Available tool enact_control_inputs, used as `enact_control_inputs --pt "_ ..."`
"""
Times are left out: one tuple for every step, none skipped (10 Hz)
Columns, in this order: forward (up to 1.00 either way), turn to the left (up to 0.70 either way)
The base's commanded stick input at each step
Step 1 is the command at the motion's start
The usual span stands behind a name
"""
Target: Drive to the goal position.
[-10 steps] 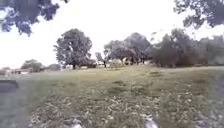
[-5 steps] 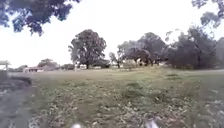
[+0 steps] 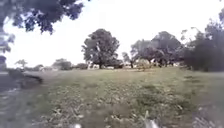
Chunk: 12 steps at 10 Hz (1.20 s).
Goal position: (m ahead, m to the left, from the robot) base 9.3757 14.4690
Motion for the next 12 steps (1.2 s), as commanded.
enact_control_inputs --pt "0.70 0.35" --pt "0.70 0.35" --pt "0.70 0.35" --pt "0.70 0.35" --pt "0.70 0.33" --pt "0.70 0.02" --pt "0.70 0.00" --pt "0.70 0.00" --pt "0.70 0.00" --pt "0.70 0.00" --pt "0.70 0.00" --pt "0.70 0.00"
